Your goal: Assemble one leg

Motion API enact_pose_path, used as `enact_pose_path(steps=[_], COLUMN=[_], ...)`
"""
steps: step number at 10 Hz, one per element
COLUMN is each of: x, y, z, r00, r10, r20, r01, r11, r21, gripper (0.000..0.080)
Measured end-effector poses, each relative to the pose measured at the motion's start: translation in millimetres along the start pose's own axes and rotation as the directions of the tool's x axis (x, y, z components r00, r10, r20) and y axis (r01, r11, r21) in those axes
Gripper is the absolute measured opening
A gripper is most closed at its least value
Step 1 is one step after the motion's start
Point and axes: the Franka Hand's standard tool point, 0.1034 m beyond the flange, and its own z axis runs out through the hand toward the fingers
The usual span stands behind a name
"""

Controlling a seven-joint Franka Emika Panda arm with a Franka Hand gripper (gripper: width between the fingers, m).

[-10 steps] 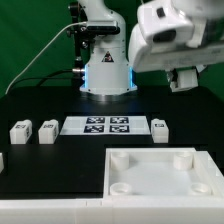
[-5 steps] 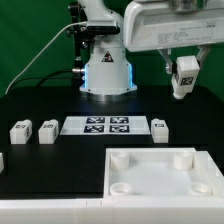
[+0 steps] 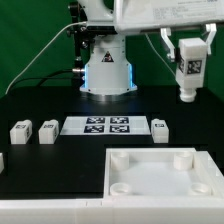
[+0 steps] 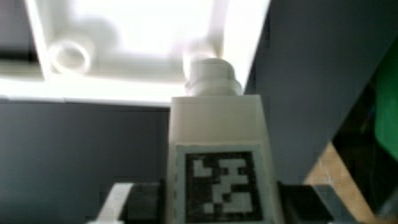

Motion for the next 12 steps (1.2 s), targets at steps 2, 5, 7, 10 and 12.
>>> enact_pose_path(steps=[2,5,7,10,12], x=[-4.9,-15.2,-8.5,37.1,33.0], y=[-2.3,-0.6,-2.3,5.3,6.9], z=[14.6,22.1,27.7,48.1,60.0], r00=[0.984,0.984,0.994,0.998,0.997], r10=[0.026,0.027,0.006,0.0,-0.025], r20=[-0.174,-0.178,-0.112,-0.059,-0.078], r01=[-0.022,-0.023,-0.004,0.0,0.025], r11=[0.999,0.999,1.0,1.0,1.0], r21=[0.026,0.022,0.014,0.011,0.007], gripper=[0.0291,0.0291,0.0291,0.0291,0.0291])
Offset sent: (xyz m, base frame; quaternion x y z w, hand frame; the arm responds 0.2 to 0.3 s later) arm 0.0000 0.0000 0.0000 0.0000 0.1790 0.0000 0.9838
